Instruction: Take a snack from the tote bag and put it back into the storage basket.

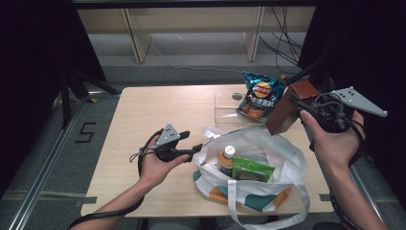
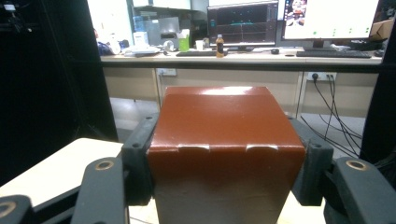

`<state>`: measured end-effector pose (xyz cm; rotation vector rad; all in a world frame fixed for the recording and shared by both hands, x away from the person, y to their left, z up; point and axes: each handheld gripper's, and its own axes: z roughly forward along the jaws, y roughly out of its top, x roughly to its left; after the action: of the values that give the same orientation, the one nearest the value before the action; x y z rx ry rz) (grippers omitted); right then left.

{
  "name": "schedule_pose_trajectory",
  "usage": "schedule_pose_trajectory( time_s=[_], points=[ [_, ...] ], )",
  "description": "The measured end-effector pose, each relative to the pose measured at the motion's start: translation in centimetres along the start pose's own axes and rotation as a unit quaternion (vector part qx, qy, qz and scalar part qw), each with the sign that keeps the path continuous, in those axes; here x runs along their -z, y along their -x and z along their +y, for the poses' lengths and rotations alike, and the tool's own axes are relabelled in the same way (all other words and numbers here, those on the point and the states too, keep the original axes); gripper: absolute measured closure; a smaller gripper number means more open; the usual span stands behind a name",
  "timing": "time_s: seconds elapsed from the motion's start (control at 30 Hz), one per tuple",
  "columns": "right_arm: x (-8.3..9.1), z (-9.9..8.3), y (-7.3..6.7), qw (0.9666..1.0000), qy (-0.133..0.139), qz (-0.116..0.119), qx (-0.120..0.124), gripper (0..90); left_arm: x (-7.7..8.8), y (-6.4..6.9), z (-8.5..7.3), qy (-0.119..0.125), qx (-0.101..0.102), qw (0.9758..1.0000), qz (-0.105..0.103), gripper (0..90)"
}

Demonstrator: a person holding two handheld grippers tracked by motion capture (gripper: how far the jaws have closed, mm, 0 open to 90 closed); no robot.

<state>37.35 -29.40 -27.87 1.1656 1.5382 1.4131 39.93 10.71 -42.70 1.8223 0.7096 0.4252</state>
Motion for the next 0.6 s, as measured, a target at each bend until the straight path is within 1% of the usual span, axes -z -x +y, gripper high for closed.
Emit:
schedule_pose_trajectory(
  time_s=[0.13, 0.17, 0.23, 0.27, 0.3, 0.33, 0.4, 0.43, 0.47, 0.5, 0.57, 0.6],
  points=[
    [-0.4, 0.1, 0.1, 1.0000, 0.001, -0.004, -0.001, 39.2, 0.0, 0.0, 0.0, 0.001, 0.001, 1.0000, 0.000, 31.7],
    [-0.5, 0.1, 0.1, 1.0000, -0.002, -0.001, -0.006, 39.2, 0.0, 0.0, 0.0, 0.001, 0.001, 1.0000, 0.000, 31.7],
    [-0.6, 0.2, 0.2, 1.0000, -0.005, -0.004, 0.000, 39.2, 0.0, 0.0, 0.0, 0.000, 0.001, 1.0000, 0.000, 31.7],
    [-0.7, 0.2, 0.2, 1.0000, -0.001, -0.004, -0.003, 39.2, 0.0, 0.0, 0.0, 0.000, 0.000, 1.0000, 0.000, 31.7],
    [-0.8, 0.3, 0.2, 0.9999, -0.005, -0.006, -0.007, 39.2, 0.0, 0.0, 0.0, 0.000, 0.001, 1.0000, 0.000, 31.7],
    [-0.9, 0.3, 0.3, 1.0000, -0.002, -0.005, -0.003, 39.2, 0.0, 0.0, 0.0, 0.000, 0.000, 1.0000, 0.000, 31.7],
    [-1.1, 0.3, 0.3, 1.0000, -0.002, -0.007, -0.005, 39.2, 0.0, 0.0, 0.0, 0.000, 0.000, 1.0000, 0.000, 31.7],
    [-1.2, 0.4, 0.4, 1.0000, -0.003, -0.008, -0.002, 39.2, 0.0, 0.0, 0.0, 0.001, 0.001, 1.0000, 0.000, 31.7],
    [-1.3, 0.4, 0.4, 0.9999, -0.002, -0.010, -0.008, 39.2, 0.0, 0.0, 0.0, 0.001, 0.001, 1.0000, 0.001, 31.7],
    [-1.4, 0.4, 0.5, 1.0000, -0.002, -0.009, -0.002, 39.2, 0.0, 0.0, 0.0, 0.002, 0.001, 1.0000, 0.001, 31.7],
    [-1.7, 0.4, 0.6, 0.9999, -0.002, -0.014, -0.008, 39.2, 0.0, 0.0, 0.0, 0.002, 0.002, 1.0000, 0.001, 31.7],
    [-1.8, 0.4, 0.7, 0.9999, -0.002, -0.012, -0.004, 39.2, 0.0, 0.0, 0.0, 0.002, 0.002, 1.0000, 0.001, 31.7]
  ],
)
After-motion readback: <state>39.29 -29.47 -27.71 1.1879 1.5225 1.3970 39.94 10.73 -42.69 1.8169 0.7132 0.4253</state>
